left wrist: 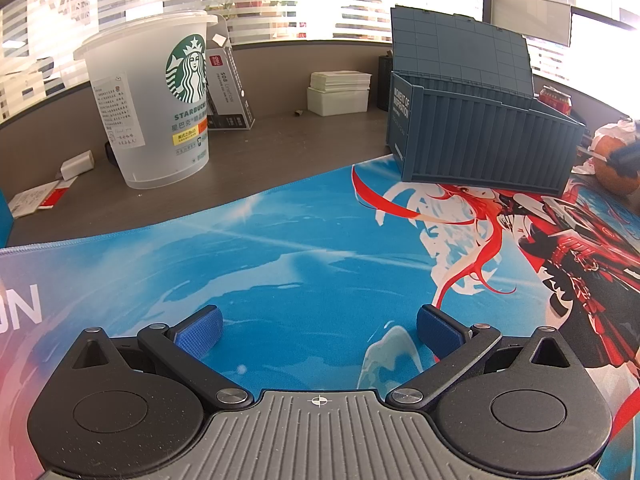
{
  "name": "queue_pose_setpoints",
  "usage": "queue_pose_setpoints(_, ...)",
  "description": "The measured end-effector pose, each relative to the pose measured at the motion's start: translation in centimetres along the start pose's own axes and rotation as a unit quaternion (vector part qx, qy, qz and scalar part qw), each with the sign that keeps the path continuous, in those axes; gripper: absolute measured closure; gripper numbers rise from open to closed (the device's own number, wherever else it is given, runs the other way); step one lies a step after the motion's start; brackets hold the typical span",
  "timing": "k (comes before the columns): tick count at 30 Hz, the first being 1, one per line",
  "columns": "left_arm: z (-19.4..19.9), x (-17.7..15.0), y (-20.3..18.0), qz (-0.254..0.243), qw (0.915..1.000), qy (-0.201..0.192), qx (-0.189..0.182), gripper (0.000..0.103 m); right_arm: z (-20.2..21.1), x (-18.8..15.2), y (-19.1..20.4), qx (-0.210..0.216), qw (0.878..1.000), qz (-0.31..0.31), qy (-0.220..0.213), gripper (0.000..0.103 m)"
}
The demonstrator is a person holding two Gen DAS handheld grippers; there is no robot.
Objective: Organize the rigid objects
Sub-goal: 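Carry the screwdriver into the teal box and open the right gripper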
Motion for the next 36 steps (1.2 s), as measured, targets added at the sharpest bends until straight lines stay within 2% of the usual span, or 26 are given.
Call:
queue_pose_setpoints(9,0.0,0.0,0.0,0.0,1.0,0.0,0.0,0.0,-1.7,3.1,-1.7,0.006,1.0,0.012,-0.007,0.093)
queue_pose_setpoints(13,0.0,0.0,0.0,0.0,1.0,0.0,0.0,0.0,-2.6,5.0,-2.8,0.012,1.0,0.011,-0.023,0.093)
queue_pose_setpoints(18,0.0,0.0,0.0,0.0,1.0,0.0,0.0,0.0,-5.7,7.8,-4.6,0.018,0.999,0.016,-0.032,0.093)
queue_pose_setpoints(24,0.0,0.0,0.0,0.0,1.0,0.0,0.0,0.0,-10.7,9.4,-5.5,0.034,0.999,0.021,-0.007,0.093)
queue_pose_setpoints(29,0.0,0.0,0.0,0.0,1.0,0.0,0.0,0.0,-12.9,9.5,-5.1,0.045,0.999,0.018,0.009,0.093)
queue_pose_setpoints(34,-0.1,0.0,0.0,0.0,1.0,0.0,0.0,0.0,-13.5,9.6,-4.6,0.039,0.999,0.009,0.017,0.089)
queue_pose_setpoints(36,-0.1,0.0,0.0,0.0,1.0,0.0,0.0,0.0,-12.9,9.8,-4.5,0.033,0.999,0.006,0.007,0.075)
Point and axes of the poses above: each gripper's, at about its wrist camera, not at the fingertips, and z roughly against the way its jaws point, y to its left, x to its top, the point moved 1 cm from there along -z, roughly the way its jaws point, and after that the axes turned 10 degrees about -x, right-handed, at the moved point
